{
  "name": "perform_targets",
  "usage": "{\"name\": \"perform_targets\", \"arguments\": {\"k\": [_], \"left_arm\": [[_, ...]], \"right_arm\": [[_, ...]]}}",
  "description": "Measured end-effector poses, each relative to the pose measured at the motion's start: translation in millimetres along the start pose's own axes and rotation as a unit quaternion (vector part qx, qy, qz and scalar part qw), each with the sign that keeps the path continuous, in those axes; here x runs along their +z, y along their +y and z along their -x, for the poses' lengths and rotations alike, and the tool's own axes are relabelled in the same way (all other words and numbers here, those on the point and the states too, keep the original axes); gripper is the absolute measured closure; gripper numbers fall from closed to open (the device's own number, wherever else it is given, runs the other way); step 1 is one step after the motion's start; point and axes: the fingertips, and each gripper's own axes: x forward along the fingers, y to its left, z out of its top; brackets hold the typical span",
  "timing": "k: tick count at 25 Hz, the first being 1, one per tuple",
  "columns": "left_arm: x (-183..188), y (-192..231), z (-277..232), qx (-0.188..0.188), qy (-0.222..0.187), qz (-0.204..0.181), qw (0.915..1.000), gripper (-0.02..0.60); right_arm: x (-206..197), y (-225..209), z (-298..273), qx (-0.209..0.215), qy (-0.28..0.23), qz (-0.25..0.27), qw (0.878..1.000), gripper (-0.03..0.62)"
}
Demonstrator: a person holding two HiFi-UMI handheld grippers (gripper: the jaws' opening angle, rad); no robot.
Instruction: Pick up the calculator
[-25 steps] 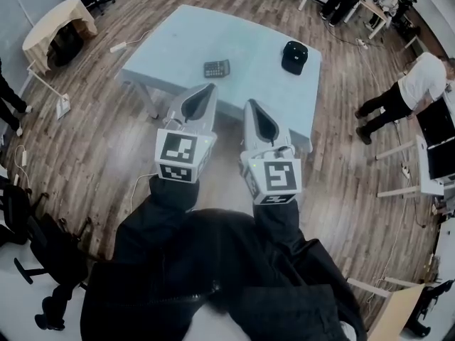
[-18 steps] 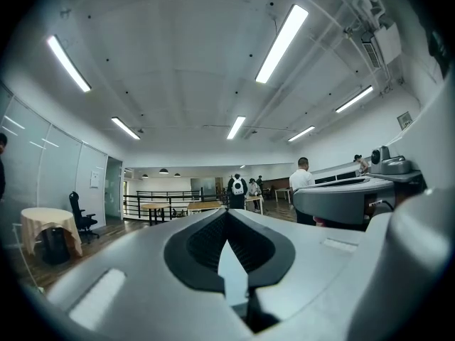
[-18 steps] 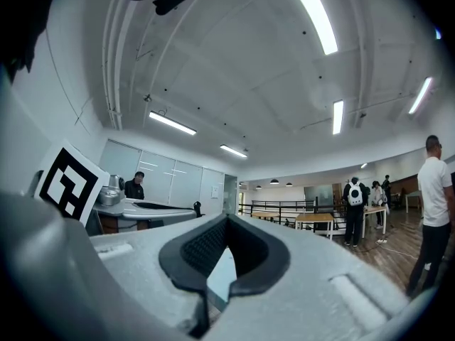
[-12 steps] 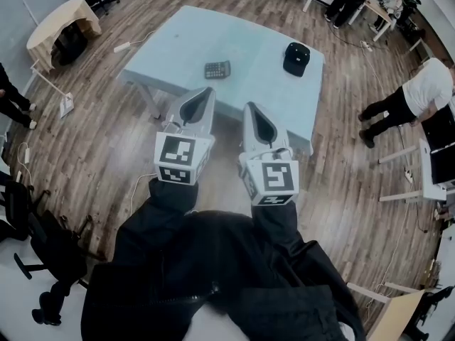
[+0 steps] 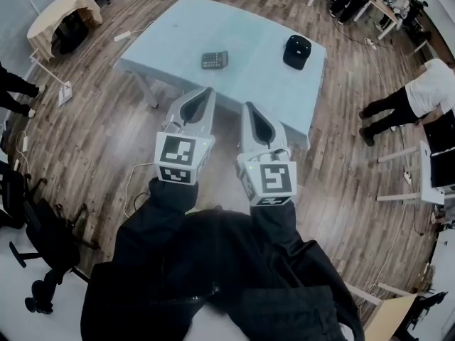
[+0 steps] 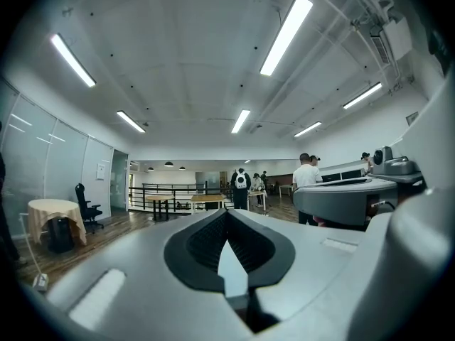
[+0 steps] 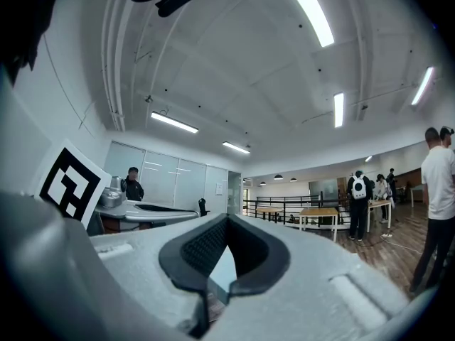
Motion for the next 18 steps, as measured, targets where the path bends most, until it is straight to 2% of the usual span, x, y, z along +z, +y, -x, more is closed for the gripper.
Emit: {"name": "perform_targets", "arguments": {"k": [8, 18], "left_arm": [[-29, -22, -4, 0.005, 0.024, 0.007, 0.9997, 0.584], [-40, -14, -32, 0.002, 0.041, -0.007, 0.9991, 0.584]], "right_arm": [[-28, -11, 18, 0.007, 0.024, -0.017, 1.0, 0.594], [-47, -25, -2, 0.013, 0.027, -0.038, 0.999, 0.594]]}}
